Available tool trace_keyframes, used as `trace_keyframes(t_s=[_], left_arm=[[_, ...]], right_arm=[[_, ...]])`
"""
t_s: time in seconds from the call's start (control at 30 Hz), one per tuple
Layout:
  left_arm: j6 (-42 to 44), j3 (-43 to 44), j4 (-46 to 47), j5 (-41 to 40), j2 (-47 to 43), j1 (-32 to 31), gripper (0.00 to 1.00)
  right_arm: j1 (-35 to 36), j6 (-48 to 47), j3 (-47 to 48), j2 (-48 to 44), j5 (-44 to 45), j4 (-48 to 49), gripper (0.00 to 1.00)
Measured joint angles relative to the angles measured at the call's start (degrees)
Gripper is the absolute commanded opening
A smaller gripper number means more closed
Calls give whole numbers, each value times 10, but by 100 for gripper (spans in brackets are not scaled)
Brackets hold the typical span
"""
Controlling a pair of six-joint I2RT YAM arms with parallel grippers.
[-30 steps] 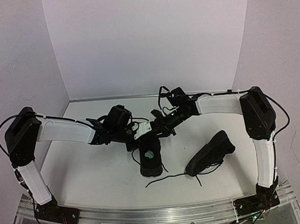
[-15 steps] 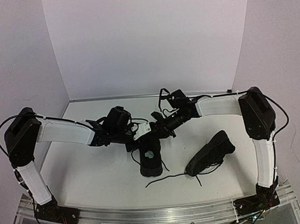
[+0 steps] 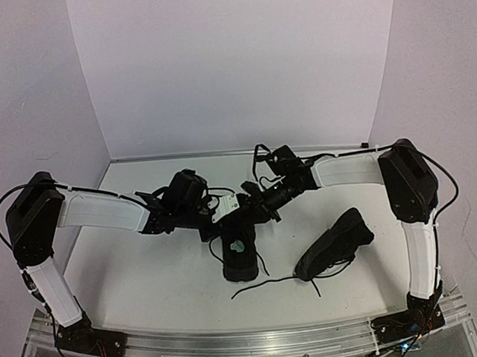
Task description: Tie the shoes
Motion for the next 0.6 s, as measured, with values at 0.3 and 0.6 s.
trace_keyframes(t_s=[0.3, 0.6], left_arm=[[0, 0, 10, -1, 0, 0, 2], [8, 0, 10, -8, -6, 0, 16]], right_arm=[[0, -1, 0, 0, 1, -2, 0], [-5, -1, 0, -3, 9, -5, 0]])
